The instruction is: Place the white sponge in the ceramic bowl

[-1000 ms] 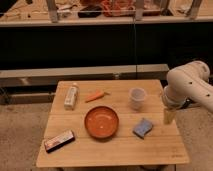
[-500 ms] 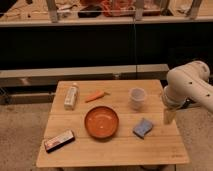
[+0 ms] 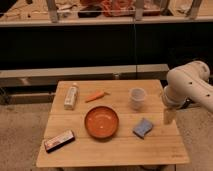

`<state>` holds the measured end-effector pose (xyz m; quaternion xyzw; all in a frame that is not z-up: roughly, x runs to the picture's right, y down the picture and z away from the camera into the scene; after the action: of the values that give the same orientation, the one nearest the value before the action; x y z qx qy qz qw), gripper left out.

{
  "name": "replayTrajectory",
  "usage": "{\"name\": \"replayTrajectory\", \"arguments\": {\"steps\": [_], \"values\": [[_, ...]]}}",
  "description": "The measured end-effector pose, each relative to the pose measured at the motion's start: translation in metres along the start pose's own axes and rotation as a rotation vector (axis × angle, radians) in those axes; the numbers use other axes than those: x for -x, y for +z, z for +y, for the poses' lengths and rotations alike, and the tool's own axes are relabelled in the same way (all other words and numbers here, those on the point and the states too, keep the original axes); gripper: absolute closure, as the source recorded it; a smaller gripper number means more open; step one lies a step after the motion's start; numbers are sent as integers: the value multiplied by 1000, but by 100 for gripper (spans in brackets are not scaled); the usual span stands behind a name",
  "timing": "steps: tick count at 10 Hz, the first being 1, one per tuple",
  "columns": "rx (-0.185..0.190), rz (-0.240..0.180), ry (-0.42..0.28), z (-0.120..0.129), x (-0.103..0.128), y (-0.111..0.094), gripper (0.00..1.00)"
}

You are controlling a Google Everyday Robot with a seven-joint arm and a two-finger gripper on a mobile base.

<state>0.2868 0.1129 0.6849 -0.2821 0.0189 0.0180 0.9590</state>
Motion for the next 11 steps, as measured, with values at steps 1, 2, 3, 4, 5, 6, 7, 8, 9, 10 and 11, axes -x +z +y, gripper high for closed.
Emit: {"name": "replayTrajectory", "arguments": {"steps": [1,2,3,4,5,6,7,8,9,10,11], "values": [[-1,1,-27,5,-1,9,20],[-1,-1,-48,10,-2,21,20],[-1,0,-68,14,-3,31,20],[-1,0,-86,16,-2,35,20],[-2,1,-106,18,-1,38,20],[-4,1,-124,19,-1,41,20],[-4,0,-144,22,0,46,20],[-4,0,-170,26,1,55,20],[-2,-5,-188,29,4,60,20],[-2,-6,-215,30,8,62,20],[-1,-8,-244,33,10,66,20]]}}
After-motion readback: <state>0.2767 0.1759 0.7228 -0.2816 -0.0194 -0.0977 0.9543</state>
